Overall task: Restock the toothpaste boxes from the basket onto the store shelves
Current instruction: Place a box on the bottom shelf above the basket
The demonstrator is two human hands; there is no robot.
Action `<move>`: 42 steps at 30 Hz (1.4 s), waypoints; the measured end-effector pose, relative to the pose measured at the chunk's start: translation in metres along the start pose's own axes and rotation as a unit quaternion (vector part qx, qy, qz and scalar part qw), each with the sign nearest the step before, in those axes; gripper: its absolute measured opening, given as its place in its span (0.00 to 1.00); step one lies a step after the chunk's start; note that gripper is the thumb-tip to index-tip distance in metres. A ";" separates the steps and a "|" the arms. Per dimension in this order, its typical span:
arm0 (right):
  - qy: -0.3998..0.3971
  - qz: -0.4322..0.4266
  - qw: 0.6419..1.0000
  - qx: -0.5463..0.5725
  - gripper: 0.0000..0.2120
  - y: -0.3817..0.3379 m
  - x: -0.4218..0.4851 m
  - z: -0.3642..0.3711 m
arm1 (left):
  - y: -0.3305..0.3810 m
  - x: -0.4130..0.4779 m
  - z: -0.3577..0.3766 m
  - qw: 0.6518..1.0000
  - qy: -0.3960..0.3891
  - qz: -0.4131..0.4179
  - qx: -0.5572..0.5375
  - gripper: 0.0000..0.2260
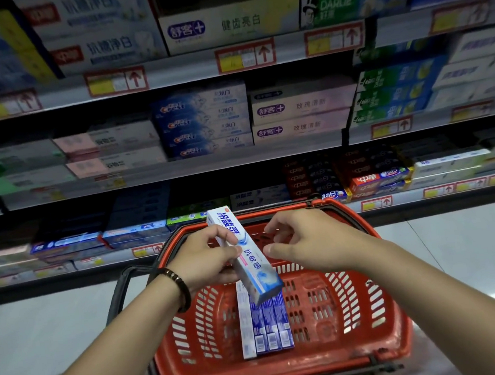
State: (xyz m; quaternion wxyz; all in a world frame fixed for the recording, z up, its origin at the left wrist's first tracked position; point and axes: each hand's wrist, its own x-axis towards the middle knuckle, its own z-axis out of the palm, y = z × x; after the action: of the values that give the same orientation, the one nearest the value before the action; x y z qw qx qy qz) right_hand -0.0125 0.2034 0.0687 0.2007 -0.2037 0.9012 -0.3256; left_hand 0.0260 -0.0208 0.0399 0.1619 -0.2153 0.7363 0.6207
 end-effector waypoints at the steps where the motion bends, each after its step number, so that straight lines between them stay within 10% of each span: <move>1: -0.004 0.002 1.000 0.005 0.21 0.000 0.001 0.002 | 0.002 0.000 0.002 1.000 0.003 0.008 -0.014 0.04; 8: -0.036 0.023 0.999 0.005 0.33 -0.003 0.000 0.011 | 0.010 0.001 0.011 0.995 0.014 0.029 -0.091 0.06; 30: 0.038 0.057 0.994 0.084 0.14 -0.010 0.008 0.006 | 0.031 0.002 0.000 0.976 0.058 0.001 -0.209 0.24; 42: 0.059 0.047 0.992 0.096 0.18 -0.006 0.005 -0.011 | 0.035 0.011 -0.027 0.962 0.103 0.007 -0.251 0.09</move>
State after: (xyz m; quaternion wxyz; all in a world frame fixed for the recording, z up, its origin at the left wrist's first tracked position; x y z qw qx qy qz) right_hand -0.0210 0.2020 0.0792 0.1810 -0.1211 0.8846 -0.4125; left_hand -0.0009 -0.0441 0.0692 0.0215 -0.3066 0.5707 0.7614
